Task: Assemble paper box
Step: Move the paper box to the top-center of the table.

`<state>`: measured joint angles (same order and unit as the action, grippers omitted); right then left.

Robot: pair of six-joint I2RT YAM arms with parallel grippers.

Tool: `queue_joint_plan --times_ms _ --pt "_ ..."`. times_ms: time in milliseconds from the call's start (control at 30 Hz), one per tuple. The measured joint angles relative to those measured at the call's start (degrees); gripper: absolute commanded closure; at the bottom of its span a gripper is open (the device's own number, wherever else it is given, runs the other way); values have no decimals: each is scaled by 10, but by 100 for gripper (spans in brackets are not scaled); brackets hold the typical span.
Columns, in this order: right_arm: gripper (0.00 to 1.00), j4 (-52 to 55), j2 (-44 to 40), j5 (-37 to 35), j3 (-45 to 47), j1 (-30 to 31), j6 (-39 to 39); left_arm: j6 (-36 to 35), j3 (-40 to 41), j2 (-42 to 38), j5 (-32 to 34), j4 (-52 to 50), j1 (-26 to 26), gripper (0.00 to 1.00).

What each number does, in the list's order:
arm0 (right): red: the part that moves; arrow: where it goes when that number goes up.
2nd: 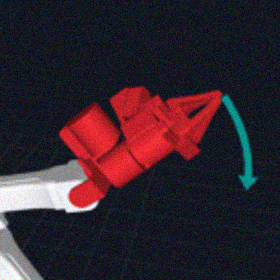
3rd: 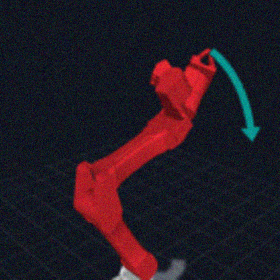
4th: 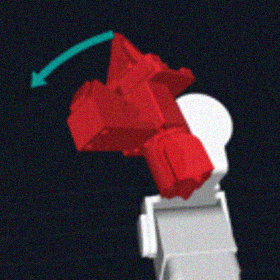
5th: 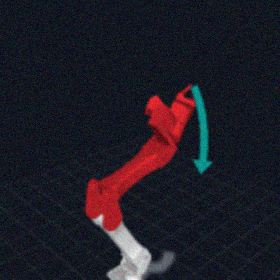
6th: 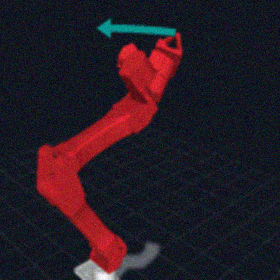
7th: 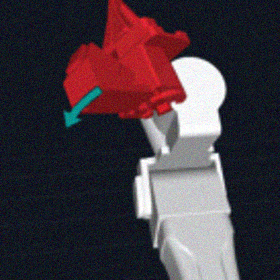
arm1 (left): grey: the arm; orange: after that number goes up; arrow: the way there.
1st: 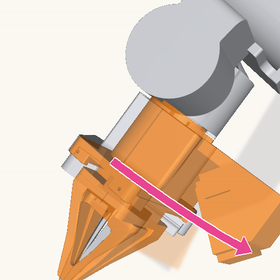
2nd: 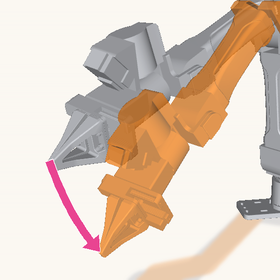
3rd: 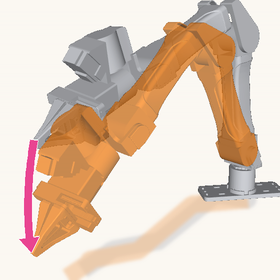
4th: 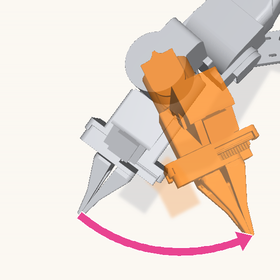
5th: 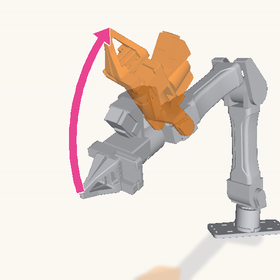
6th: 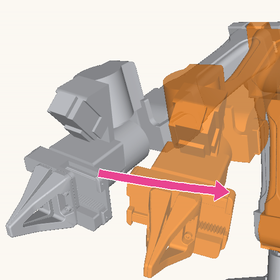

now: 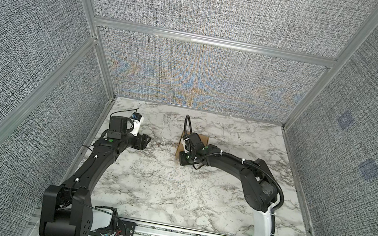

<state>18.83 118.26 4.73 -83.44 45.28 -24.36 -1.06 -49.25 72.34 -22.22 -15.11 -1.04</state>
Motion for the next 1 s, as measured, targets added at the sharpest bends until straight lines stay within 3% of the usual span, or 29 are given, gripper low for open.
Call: queue_joint_plan --times_ms 433,1000 --pt "85 7 -65 -21 89 -29 0 0 1 0 0 0 1 29" --pt "85 16 -67 -28 93 -67 12 -2 5 1 -2 0 2 28"
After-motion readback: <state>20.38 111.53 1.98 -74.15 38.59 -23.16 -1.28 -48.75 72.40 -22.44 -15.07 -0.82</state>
